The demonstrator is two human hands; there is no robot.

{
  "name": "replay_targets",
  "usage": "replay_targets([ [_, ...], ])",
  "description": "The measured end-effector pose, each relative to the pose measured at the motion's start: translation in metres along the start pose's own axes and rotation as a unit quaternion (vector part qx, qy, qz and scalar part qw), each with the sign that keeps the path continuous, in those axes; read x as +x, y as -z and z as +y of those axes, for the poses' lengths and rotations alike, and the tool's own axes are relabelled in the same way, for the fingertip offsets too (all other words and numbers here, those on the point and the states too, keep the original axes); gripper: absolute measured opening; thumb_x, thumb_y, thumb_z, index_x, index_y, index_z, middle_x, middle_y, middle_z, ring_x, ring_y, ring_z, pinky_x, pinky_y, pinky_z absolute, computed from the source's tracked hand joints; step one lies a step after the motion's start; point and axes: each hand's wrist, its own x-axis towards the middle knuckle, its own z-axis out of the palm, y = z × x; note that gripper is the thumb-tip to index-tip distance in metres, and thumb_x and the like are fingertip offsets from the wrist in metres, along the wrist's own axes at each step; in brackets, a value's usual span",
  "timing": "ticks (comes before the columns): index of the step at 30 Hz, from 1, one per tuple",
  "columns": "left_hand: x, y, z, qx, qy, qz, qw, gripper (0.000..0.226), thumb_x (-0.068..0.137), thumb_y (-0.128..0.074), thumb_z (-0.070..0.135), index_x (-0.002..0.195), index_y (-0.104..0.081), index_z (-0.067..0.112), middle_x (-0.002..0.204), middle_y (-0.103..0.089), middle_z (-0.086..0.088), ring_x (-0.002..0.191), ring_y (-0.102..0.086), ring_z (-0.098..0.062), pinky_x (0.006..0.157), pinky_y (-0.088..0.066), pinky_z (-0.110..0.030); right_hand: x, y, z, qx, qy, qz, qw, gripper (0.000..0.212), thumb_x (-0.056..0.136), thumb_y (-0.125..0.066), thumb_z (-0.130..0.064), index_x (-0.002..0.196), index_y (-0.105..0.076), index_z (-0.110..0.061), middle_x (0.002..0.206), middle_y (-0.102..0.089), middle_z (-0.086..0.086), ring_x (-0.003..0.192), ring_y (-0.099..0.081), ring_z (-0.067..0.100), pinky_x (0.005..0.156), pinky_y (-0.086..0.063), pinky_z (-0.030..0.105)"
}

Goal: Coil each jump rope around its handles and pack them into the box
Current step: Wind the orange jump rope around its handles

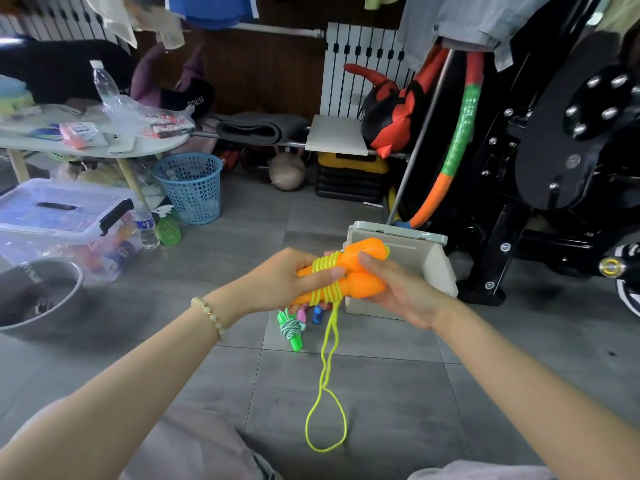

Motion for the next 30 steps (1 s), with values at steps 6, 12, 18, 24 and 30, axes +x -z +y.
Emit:
replay_targets([
  [6,0.006,0.001,-0.008,0.033,-0.009,0.087,0.996,0.035,0.088,-0.06,0.04,0.112,-0.053,0.016,0.045,-0.053,0.011,0.035,-0.048,0.003,0.038,-0.032,-0.008,0.003,-0.003,0.02,0.035,0.013,0.05,0.998,0.052,0.065,-0.078,-0.052,0.107,-0.063,-0.024,0.105,-0.071,-0.005,0.102,-0.064,0.011,0.089,-0.051,0.023],
  [12,0.005,-0.001,-0.003,0.007,-0.063,0.082,0.995,0.02,0.094,-0.056,0.023,0.111,-0.062,0.013,0.052,-0.056,0.029,0.043,-0.051,0.012,0.042,-0.033,-0.001,0.005,-0.009,0.02,0.022,0.003,0.081,0.996,0.029,0.075,-0.06,-0.031,0.101,-0.063,-0.019,0.094,-0.072,-0.005,0.092,-0.068,0.01,0.089,-0.052,0.024],
  [18,0.019,0.004,-0.025,-0.018,-0.005,0.182,0.983,0.026,0.092,-0.058,0.036,0.098,-0.062,0.011,0.064,-0.061,0.006,0.035,-0.047,0.001,0.037,-0.034,-0.01,0.008,-0.02,0.032,-0.116,-0.001,0.126,0.985,0.018,0.089,-0.061,-0.01,0.104,-0.054,-0.017,0.077,-0.063,-0.007,0.064,-0.058,0.009,0.067,-0.05,0.02],
  [24,0.028,0.005,-0.044,0.029,0.044,0.207,0.977,0.033,0.091,-0.054,0.047,0.097,-0.061,0.015,0.078,-0.066,-0.01,0.039,-0.048,-0.003,0.039,-0.035,-0.014,0.012,-0.017,0.027,-0.545,0.04,0.177,0.819,0.026,0.094,-0.052,-0.033,0.108,-0.061,-0.013,0.088,-0.059,0.0,0.083,-0.054,0.02,0.063,-0.03,0.03],
  [30,0.029,0.007,-0.049,0.051,0.068,0.128,0.988,0.033,0.092,-0.051,0.051,0.101,-0.061,0.021,0.079,-0.067,-0.014,0.036,-0.049,-0.007,0.033,-0.035,-0.018,0.012,-0.014,0.0,-0.616,0.129,0.159,0.761,0.024,0.092,-0.055,-0.035,0.097,-0.067,-0.014,0.091,-0.058,0.001,0.087,-0.055,0.021,0.065,-0.034,0.033],
])
